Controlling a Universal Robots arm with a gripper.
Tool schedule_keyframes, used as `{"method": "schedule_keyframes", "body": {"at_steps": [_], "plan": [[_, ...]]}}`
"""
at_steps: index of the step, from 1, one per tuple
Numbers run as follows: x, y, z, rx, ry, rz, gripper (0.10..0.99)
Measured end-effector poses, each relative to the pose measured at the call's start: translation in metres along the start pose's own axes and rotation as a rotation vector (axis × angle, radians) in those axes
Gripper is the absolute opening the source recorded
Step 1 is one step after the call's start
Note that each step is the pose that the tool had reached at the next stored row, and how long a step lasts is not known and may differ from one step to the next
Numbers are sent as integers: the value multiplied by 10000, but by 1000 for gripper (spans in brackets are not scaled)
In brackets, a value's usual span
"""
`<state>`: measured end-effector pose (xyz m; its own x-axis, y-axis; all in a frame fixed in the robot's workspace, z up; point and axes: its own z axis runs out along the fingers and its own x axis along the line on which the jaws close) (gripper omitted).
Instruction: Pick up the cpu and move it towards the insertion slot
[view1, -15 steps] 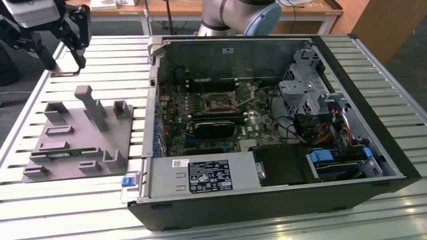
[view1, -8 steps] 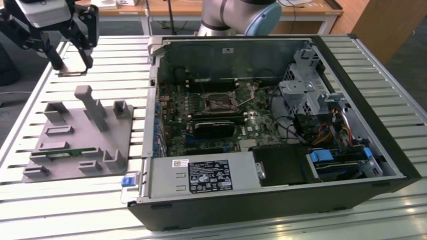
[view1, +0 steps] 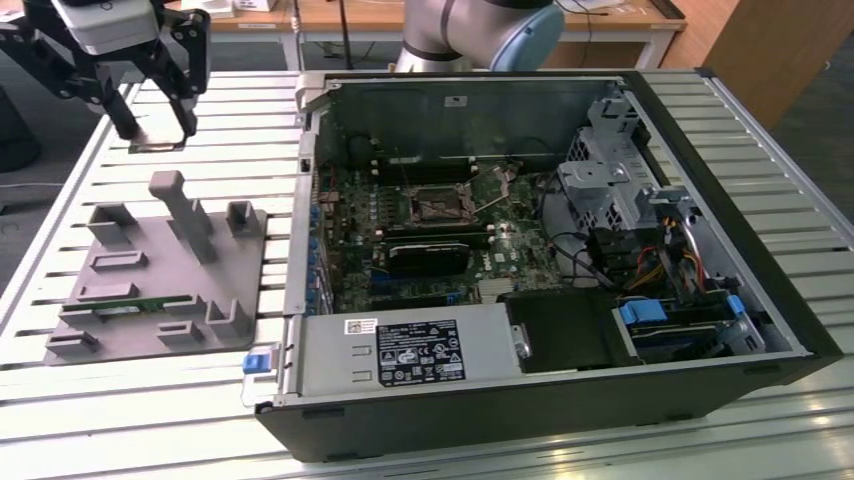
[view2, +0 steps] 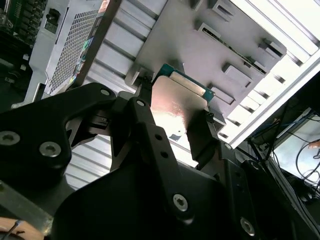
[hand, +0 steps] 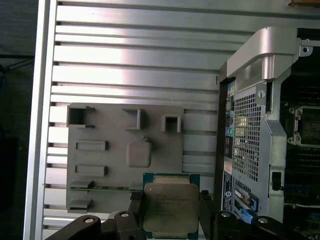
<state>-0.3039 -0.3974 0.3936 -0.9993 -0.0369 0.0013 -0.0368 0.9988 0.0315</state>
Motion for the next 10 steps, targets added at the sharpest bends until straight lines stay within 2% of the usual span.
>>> {"method": "schedule_keyframes", "body": {"at_steps": [10], "plan": [[-128, -5, 1, -1, -1, 0, 533]]}}
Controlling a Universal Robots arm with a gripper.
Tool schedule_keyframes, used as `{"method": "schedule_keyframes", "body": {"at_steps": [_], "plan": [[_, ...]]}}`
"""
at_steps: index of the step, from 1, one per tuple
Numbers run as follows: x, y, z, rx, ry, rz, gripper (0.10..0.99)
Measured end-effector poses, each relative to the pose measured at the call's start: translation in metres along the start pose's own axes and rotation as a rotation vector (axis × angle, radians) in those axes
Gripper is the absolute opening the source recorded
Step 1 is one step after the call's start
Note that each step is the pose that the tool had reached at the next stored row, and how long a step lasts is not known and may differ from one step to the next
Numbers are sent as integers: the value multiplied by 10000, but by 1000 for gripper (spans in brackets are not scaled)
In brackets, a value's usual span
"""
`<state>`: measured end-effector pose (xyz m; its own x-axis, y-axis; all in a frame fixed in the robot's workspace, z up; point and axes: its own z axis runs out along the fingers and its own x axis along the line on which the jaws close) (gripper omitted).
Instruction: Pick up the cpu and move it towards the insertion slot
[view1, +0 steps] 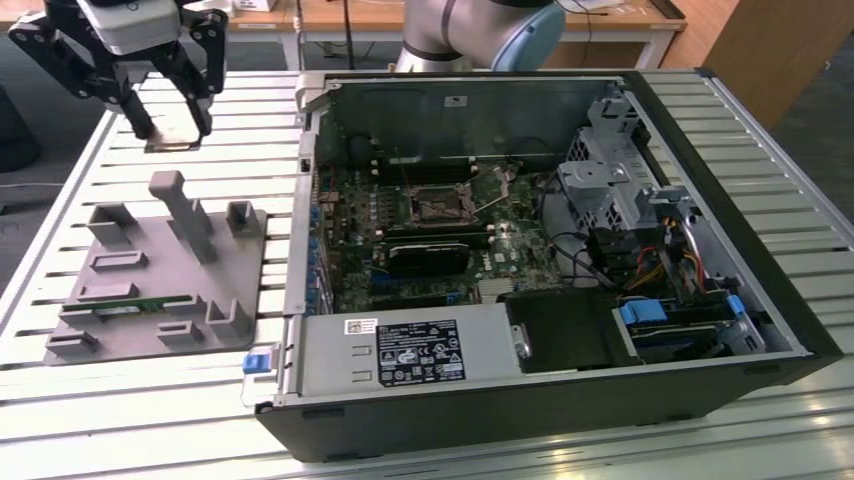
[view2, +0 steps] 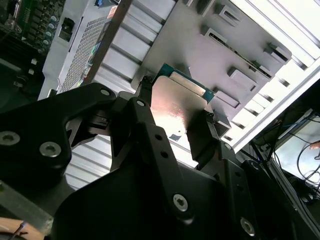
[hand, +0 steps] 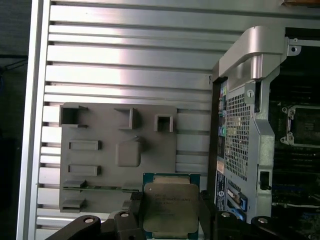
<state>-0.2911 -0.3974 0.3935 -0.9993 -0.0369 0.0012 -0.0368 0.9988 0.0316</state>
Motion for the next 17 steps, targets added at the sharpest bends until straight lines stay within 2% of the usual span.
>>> {"method": "schedule_keyframes", "body": {"at_steps": [17], "plan": [[-206, -6, 0, 0, 0, 0, 533]]}}
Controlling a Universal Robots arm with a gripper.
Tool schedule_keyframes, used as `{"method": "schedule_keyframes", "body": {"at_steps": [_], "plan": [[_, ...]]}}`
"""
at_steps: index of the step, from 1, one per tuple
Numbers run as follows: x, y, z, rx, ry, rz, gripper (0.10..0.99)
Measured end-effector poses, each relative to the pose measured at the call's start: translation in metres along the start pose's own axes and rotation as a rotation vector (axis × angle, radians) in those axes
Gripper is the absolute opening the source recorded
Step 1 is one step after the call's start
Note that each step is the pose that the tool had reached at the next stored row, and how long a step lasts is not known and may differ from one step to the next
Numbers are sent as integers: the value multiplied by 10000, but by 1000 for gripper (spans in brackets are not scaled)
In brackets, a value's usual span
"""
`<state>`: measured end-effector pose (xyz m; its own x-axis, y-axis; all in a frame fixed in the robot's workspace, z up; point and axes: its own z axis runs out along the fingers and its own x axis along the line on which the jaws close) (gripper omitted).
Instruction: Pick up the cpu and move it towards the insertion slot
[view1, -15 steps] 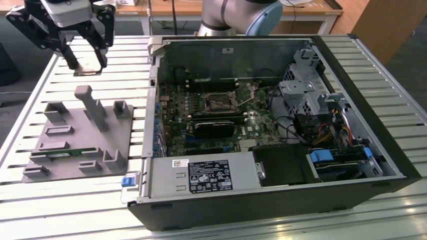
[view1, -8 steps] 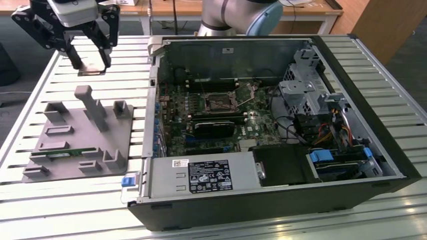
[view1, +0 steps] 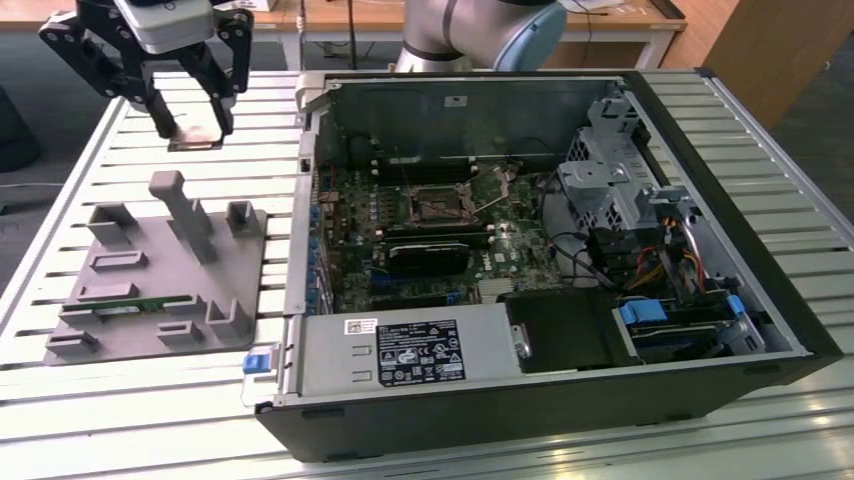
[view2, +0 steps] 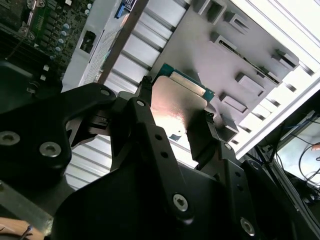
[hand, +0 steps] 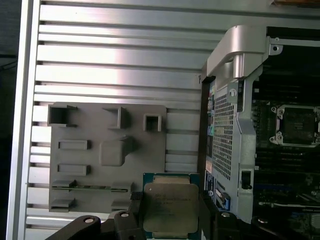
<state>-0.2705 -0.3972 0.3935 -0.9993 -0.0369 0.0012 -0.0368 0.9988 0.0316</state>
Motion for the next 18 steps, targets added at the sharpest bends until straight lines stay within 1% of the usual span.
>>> {"method": "schedule_keyframes", "body": {"at_steps": [12, 18], "plan": [[-201, -7, 0, 0, 0, 0, 533], [-288, -10, -1, 0, 0, 0, 533]]}}
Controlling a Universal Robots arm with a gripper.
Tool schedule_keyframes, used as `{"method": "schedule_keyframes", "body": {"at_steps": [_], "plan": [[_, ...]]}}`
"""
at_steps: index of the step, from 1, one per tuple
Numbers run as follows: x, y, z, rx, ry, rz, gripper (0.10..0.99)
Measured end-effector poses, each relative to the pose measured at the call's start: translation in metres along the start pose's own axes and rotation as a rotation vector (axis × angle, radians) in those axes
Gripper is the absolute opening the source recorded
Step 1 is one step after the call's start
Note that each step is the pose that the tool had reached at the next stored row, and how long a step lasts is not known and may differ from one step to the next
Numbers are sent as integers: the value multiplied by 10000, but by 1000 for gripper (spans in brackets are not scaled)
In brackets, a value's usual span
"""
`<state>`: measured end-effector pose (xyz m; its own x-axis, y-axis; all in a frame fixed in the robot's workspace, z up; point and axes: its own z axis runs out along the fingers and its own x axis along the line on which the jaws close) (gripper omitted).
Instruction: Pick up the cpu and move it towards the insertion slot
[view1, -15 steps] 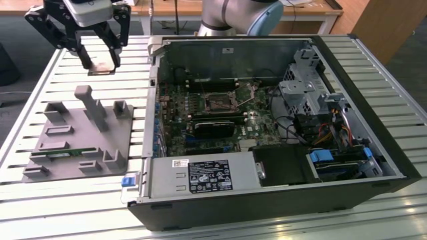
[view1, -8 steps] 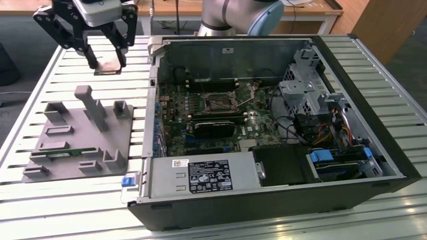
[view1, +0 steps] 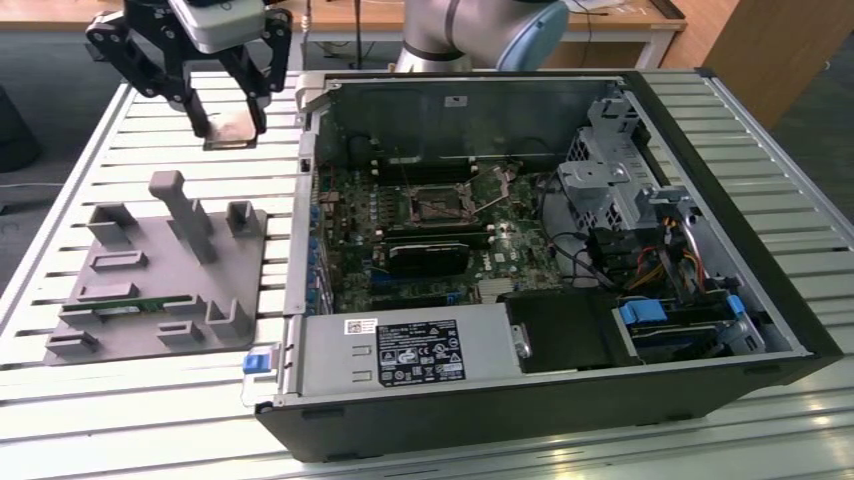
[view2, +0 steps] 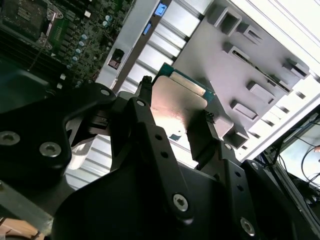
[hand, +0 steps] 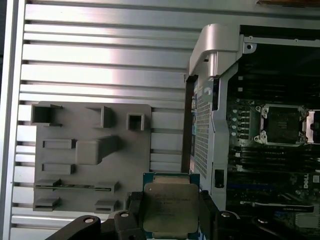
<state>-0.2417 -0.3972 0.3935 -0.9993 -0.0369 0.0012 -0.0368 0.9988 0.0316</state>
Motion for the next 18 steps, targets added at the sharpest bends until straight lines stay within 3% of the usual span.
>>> {"method": "schedule_keyframes", "body": {"at_steps": [18], "plan": [[-251, -9, -1, 1, 0, 0, 533]]}}
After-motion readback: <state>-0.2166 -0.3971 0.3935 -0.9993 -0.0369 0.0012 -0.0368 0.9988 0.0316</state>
